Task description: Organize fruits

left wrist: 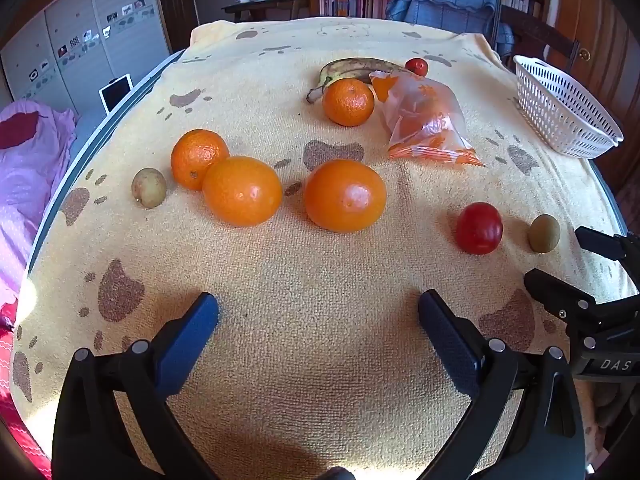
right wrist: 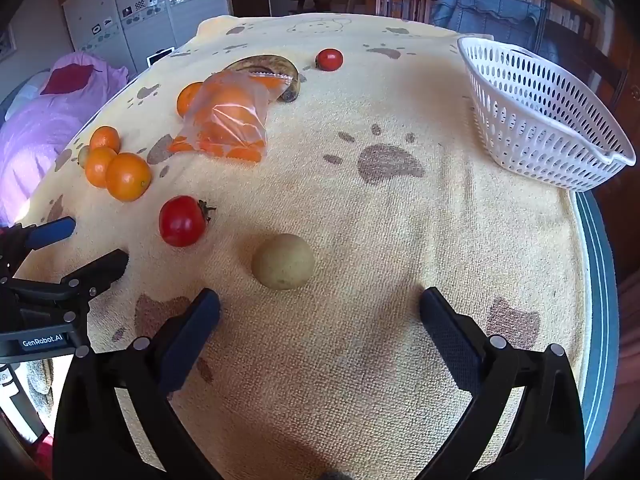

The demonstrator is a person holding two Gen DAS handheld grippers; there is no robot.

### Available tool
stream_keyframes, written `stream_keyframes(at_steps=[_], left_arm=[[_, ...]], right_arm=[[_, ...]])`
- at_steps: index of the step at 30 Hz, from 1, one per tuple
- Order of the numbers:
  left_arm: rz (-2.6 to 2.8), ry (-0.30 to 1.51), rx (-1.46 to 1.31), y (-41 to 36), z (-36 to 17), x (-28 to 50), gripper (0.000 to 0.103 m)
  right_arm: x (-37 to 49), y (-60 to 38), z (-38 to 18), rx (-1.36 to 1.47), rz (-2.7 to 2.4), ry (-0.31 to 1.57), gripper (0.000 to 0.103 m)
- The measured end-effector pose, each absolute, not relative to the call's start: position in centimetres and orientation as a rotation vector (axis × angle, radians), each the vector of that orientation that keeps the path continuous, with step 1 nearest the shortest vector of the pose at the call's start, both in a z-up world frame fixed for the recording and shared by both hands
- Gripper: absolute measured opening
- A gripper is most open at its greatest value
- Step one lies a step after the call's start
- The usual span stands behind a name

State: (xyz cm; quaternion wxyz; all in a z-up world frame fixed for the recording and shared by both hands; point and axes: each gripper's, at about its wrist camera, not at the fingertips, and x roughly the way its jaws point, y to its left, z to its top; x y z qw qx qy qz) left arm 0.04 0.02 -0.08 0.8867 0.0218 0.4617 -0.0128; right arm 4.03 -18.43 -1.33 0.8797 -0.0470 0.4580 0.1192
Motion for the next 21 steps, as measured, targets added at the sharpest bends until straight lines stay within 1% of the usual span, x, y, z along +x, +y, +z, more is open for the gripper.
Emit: stream_keyframes(at_steps=[9, 10, 21], left_arm=[[-0.034, 0.942, 0.048, 0.42, -0.76, -0.27, 0.098], [-0.027, 0.957, 0.049, -0.05, -0.14, 0.14, 0.098], [-0.028, 0.955, 0.051, -0.03, -0.03, 0.09, 0.098]], right_arm=[[3.58, -17.86, -1.72, -0.096, 0.244, 0.954, 0.101], [3.86, -18.2, -1.47, -0.099, 0.25, 0.959, 0.101], [4.04, -18.34, -1.34, -0.101, 0.256, 0.959, 0.101]])
